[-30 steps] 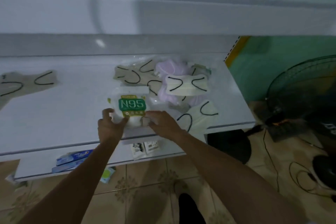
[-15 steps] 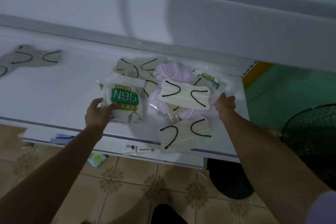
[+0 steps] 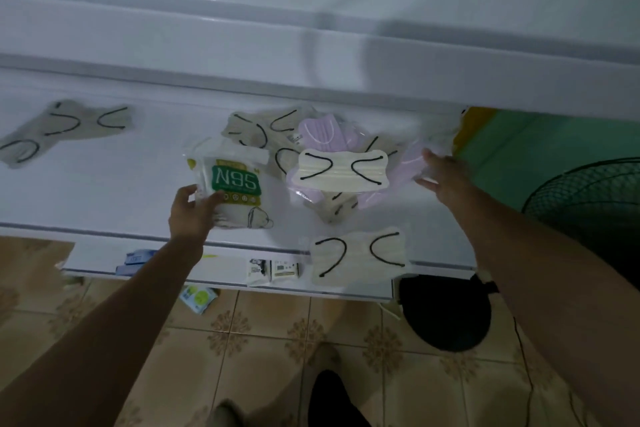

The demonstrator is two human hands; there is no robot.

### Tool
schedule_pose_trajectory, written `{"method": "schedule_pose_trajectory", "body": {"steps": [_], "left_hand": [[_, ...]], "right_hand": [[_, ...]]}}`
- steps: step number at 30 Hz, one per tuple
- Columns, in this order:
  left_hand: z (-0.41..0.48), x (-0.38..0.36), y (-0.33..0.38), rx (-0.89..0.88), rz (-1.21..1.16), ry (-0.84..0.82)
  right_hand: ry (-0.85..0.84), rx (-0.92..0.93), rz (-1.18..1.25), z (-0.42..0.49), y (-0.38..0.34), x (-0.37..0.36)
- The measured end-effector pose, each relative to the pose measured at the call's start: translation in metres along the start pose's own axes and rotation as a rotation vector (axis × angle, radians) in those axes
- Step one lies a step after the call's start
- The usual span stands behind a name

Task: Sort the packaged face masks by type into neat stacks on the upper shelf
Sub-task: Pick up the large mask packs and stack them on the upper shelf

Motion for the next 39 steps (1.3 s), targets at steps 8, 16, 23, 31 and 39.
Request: {"method": "schedule_pose_trajectory", "body": {"steps": [8,16,23,31,39], "left_hand": [[-0.017,-0.006,-0.035,0.043,0.019,-0.040],[-0.012,-0.009,-0.036,0.061,-0.058,-0.026],[-0.018,-0.018,-0.036,0.106,-0.193,-0.043],[-0.020,-0.004,-0.031,0.099,-0.202,-0.053],[-0.024,0.004,-0.022,0.124,-0.207,-0.104]], "right_hand": [[0.063,0.152,-0.301,-0.004,0.013,0.012],[-0.026,0.032,-0.138,0.006,0.016,0.032],[0.162,0.190,-0.427,0.006,-0.015,0.039],[0.317,0.453,-0.482,-0.040,-0.067,0.004],[-0.432,0.318,-0.346,-0.125,-0.014,-0.166]]}}
Point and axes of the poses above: each hand's wrist, its own z-axis towards the middle knuckle, its own x-axis out of the back of the hand, y = z × x, the point moved 9 cm from there along z, towards the middle knuckle, and after that the axes turned 9 degrees about z, right-handed, at the moved point
